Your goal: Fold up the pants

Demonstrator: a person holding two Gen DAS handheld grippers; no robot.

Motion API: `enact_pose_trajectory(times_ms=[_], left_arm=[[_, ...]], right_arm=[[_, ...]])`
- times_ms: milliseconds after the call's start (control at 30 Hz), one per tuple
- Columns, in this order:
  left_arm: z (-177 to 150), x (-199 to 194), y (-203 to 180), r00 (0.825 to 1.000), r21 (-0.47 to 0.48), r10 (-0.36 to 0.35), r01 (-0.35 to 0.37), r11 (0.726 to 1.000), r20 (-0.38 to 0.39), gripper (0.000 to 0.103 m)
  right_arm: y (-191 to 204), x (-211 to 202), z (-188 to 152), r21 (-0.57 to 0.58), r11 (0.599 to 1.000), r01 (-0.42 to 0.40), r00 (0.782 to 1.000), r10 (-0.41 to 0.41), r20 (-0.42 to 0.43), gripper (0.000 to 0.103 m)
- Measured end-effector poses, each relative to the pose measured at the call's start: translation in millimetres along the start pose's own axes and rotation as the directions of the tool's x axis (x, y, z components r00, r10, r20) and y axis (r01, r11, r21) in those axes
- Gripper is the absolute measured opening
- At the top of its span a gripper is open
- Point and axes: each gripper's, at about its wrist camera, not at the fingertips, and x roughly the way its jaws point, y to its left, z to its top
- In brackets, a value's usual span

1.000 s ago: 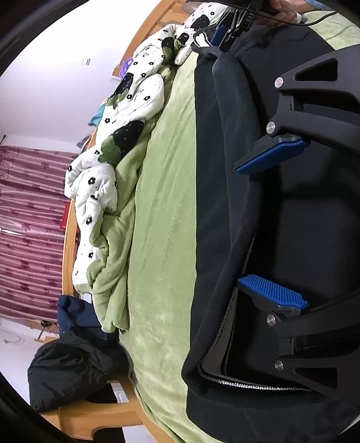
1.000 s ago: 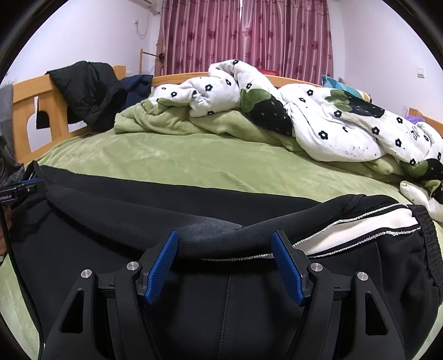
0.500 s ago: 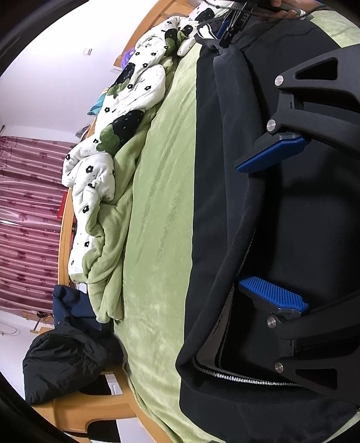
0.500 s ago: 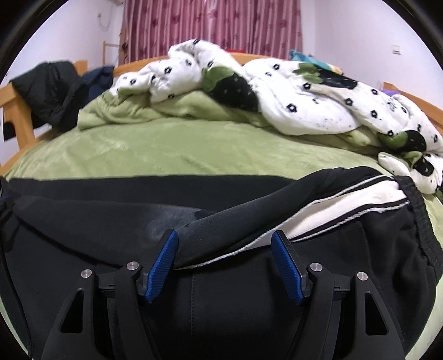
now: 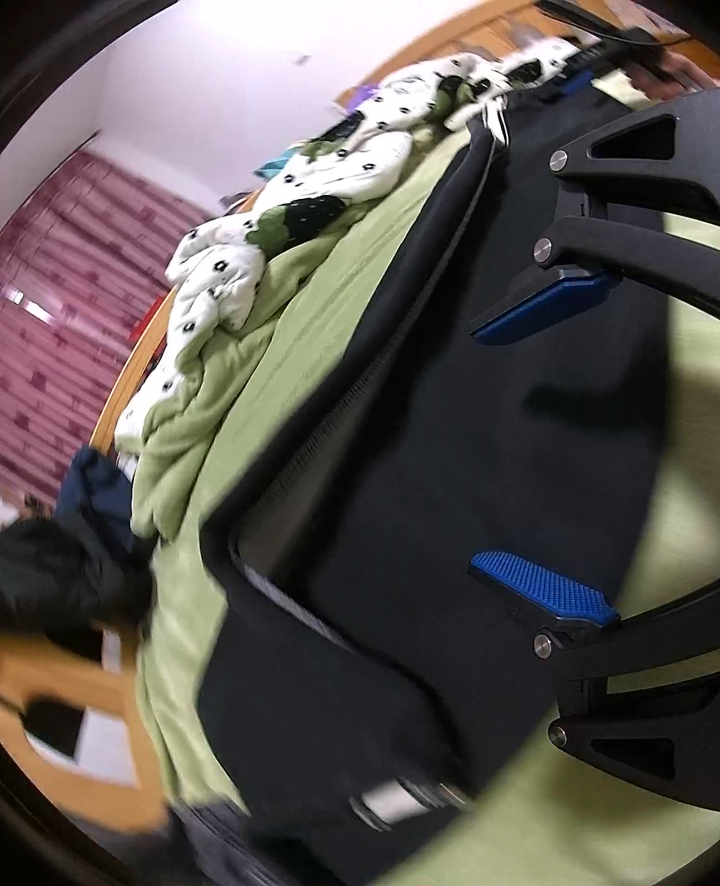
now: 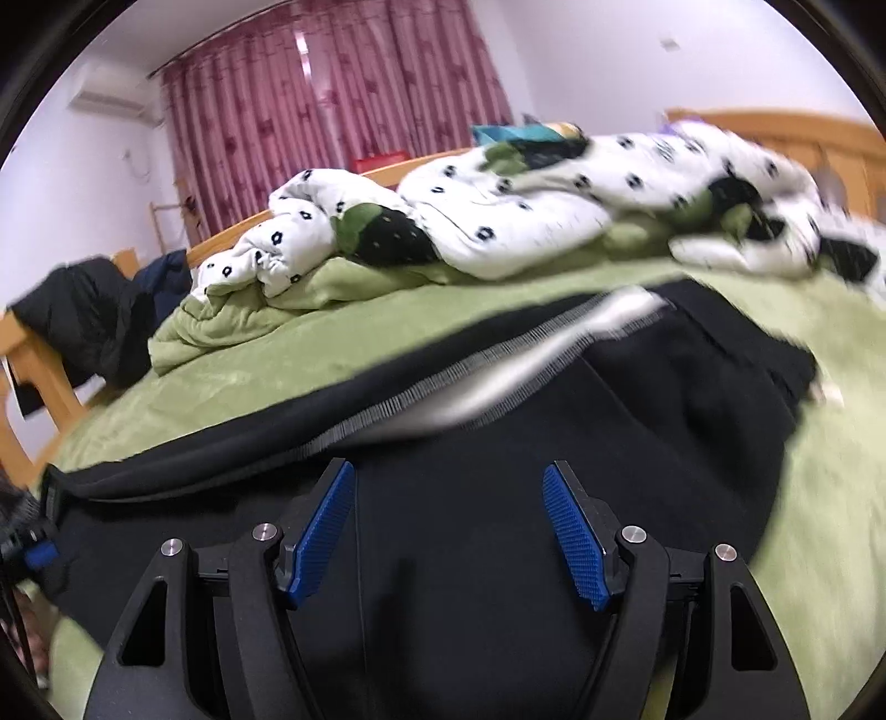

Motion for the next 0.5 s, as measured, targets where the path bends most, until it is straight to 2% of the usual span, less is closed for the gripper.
enact_pose_trajectory(times_ms=[133,200,300,400,500], left_arm=[[-22,-25,18,1.0,-0.068,-0.022,0.02,0.997,-0.019,0.076],[-33,-32,27,0.999,-0.098,-0.012,0.007,0.995,-0.052,0.076],[-42,-45,31,0.998,-0.106,-0.029,0.023,0.994,-0.051,0.076],[-42,-43,28,0.996,-0.076,-0.012,0.006,0.997,-0.085,0.076],[-32,-31,26,0.993,-0.088,0.007,-0.017,0.996,-0.114,0.077]], right_arm=[[-21,-30,-23,0.054,0.999,-0.004,0.999,0.007,-0.05,0.07],[-30,-41,-30,0.075,0.997,-0.009,0.998,0.014,-0.067,0.07],[-45,-50,-39,0.115,0.993,-0.016,0.992,0.03,-0.123,0.07],[-58,-52,-42,0.157,0.987,-0.021,0.985,0.048,-0.169,0.07],[-67,-47,-41,0.188,0.982,-0.024,0.978,0.062,-0.201,0.07]])
